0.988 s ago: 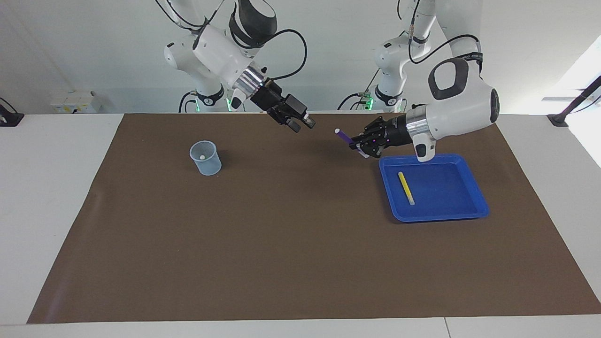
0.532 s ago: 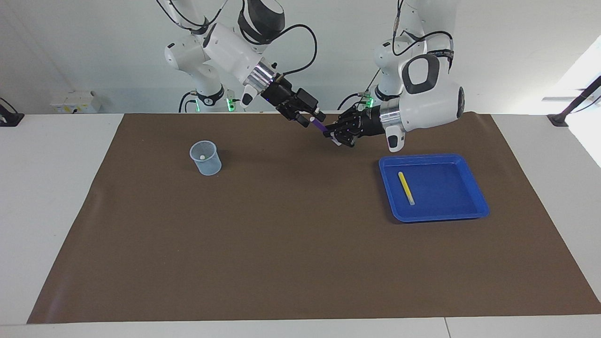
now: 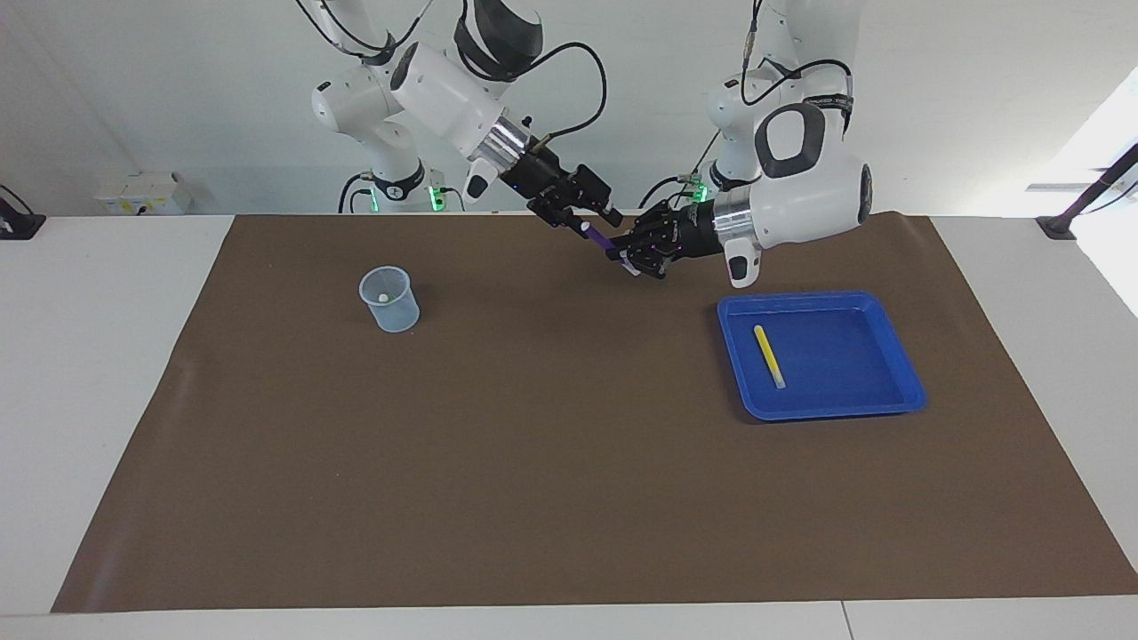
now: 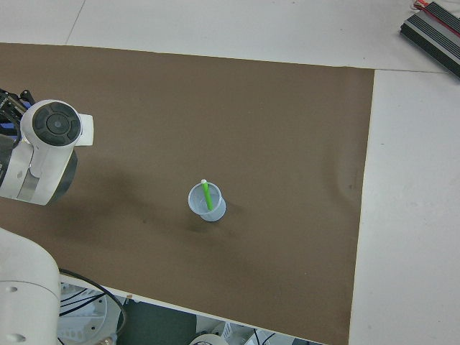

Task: Transfer and insert pens with both arms
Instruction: 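Lift the purple pen with the left gripper toward the right gripper, then grasp the purple pen with the right gripper from the left gripper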

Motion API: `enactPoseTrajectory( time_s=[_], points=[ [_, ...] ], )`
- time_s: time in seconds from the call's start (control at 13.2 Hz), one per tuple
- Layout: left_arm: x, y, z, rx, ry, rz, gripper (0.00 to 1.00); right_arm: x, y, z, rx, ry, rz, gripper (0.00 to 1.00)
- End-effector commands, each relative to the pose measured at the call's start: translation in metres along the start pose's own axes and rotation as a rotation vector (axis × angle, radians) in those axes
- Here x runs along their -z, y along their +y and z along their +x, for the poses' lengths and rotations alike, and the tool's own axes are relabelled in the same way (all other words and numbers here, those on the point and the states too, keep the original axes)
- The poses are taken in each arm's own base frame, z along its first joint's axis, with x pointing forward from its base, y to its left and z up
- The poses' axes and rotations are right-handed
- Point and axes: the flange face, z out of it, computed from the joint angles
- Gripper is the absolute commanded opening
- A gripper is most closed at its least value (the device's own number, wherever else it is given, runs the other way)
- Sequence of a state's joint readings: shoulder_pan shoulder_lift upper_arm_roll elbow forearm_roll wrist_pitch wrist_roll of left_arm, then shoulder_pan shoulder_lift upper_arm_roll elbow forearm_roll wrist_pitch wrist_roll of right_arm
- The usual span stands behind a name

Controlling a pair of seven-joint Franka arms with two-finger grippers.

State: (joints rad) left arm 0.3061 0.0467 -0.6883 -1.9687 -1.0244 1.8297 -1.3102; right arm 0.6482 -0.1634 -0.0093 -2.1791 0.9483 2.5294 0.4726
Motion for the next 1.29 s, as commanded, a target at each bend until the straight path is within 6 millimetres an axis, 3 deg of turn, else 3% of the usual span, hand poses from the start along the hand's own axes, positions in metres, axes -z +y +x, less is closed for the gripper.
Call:
enactPoseTrajectory(
  time_s=[0.0, 0.23, 0.61, 0.99, 1.06, 1.14, 1.22],
  points=[
    [0.000, -0.007, -0.003, 0.017, 0.004, -0.027, 0.00, 0.002, -0.003, 0.004, 0.066, -0.002, -0.039, 0.67],
    [0.000, -0.007, -0.003, 0.017, 0.004, -0.027, 0.00, 0.003, -0.009, 0.008, 0.110, 0.017, -0.061, 0.67],
    [0.000, -0.007, -0.003, 0.017, 0.005, -0.028, 0.00, 0.012, -0.010, 0.022, 0.095, 0.025, -0.059, 0.49],
    [0.000, -0.007, -0.003, 0.017, 0.005, -0.030, 0.00, 0.010, -0.010, 0.020, 0.096, 0.022, -0.061, 0.48],
    [0.000, -0.007, -0.003, 0.019, 0.005, -0.030, 0.00, 0.010, -0.010, 0.020, 0.097, 0.022, -0.061, 0.43],
    [0.000, -0.007, -0.003, 0.019, 0.005, -0.029, 0.00, 0.009, -0.009, 0.020, 0.097, 0.021, -0.062, 0.32],
    [0.000, -0.007, -0.003, 0.017, 0.005, -0.030, 0.00, 0.009, -0.009, 0.020, 0.097, 0.021, -0.062, 0.13]
  ],
)
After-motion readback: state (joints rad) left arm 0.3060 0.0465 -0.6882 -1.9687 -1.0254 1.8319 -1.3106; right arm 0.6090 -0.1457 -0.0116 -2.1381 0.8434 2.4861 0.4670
